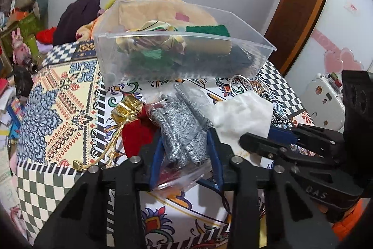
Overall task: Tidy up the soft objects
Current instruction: 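Grasp the silver-grey bag with the left tool while the right tool grasps the white cloth bag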
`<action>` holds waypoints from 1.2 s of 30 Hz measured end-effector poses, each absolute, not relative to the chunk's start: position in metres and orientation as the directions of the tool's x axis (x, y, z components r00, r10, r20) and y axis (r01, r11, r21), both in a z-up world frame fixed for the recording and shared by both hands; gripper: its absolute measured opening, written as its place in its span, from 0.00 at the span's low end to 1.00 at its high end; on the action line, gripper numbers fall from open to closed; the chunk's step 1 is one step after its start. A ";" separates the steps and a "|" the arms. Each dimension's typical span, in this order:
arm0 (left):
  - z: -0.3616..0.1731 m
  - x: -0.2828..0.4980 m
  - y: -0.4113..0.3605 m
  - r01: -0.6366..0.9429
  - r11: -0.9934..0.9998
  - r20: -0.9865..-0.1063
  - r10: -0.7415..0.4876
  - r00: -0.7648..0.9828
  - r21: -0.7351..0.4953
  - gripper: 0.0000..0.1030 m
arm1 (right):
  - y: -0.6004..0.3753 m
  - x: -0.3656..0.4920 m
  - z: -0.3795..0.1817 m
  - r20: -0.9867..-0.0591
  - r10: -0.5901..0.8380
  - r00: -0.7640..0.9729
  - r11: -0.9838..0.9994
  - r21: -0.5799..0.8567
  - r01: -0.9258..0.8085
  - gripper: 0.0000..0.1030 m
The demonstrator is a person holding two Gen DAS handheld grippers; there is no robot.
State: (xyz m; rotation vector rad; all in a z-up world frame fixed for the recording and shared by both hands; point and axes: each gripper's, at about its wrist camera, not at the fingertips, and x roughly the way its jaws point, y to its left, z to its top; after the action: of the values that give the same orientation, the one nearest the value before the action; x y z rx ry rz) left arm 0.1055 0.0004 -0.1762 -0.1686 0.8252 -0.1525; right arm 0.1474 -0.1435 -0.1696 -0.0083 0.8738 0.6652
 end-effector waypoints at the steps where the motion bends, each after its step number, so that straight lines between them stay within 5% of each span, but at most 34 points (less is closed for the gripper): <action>1: -0.175 0.104 -0.002 0.072 0.977 -0.714 -0.196 0.673 -0.200 0.30 | -0.144 0.148 -0.170 -0.709 0.535 0.459 0.801 0.254 -0.542 0.19; 7: -0.161 0.095 -0.002 0.083 0.976 -0.686 -0.201 0.700 -0.201 0.25 | -0.144 0.147 -0.163 -0.689 0.547 0.475 0.793 0.245 -0.558 0.09; 29: -0.086 0.091 0.023 0.076 0.977 -0.520 -0.172 0.837 -0.201 0.25 | -0.179 0.138 -0.082 -0.487 0.570 0.662 0.809 0.192 -0.555 0.07; 34: -0.084 0.089 0.024 0.064 0.982 -0.513 -0.149 0.845 -0.180 0.25 | -0.180 0.144 -0.090 -0.529 0.544 0.652 0.822 0.176 -0.542 0.08; 36: -0.088 0.088 0.025 0.058 0.982 -0.524 -0.144 0.840 -0.177 0.25 | -0.182 0.145 -0.100 -0.567 0.513 0.644 0.834 0.154 -0.529 0.16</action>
State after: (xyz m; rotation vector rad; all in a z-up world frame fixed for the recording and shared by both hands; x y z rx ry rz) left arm 0.0882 0.0249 -0.0879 -0.1572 0.5647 -0.1072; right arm 0.1451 -0.1817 -0.1005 -0.0265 0.6373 0.5935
